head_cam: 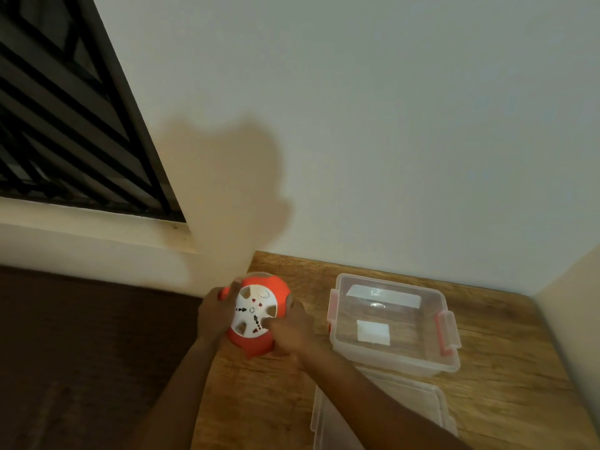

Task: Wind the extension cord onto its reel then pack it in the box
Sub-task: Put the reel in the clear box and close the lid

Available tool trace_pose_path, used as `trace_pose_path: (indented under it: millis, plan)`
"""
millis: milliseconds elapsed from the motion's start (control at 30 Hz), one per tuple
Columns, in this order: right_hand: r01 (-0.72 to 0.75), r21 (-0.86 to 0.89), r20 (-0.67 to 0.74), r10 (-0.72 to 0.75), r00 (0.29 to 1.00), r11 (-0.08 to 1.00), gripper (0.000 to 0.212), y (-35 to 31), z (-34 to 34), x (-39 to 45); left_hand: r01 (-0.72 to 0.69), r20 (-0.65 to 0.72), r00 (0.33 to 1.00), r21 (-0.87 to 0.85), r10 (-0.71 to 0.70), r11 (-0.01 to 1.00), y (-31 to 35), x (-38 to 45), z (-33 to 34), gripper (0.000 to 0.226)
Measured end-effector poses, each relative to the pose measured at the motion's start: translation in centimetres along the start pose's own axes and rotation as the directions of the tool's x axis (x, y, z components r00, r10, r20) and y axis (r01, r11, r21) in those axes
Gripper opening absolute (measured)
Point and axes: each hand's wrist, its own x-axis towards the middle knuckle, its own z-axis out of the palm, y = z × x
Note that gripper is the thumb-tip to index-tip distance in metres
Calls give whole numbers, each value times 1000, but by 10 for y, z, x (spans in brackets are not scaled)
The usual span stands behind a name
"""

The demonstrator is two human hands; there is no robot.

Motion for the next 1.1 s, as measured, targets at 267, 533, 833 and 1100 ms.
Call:
trace_pose_path:
  millis: [267, 533, 833, 1100]
  plan:
    - [148, 59, -203, -133, 970, 987, 47, -26, -117, -23, -219, 160, 961, -52, 224, 974, 101, -46, 47, 37]
    - [104, 59, -407, -71, 910, 993, 42, 1, -229, -43, -184, 522, 833, -58, 186, 981, 143, -80, 145, 76]
    - [80, -240, -470, -188, 863, 968, 24, 34, -262, -35, -223, 578, 800, 41, 160, 974, 147, -100, 184, 90]
    - [-60, -608, -423, -259, 869, 792, 43, 41, -269, -27, -71, 585, 809, 5, 55, 997, 119, -101, 197, 63]
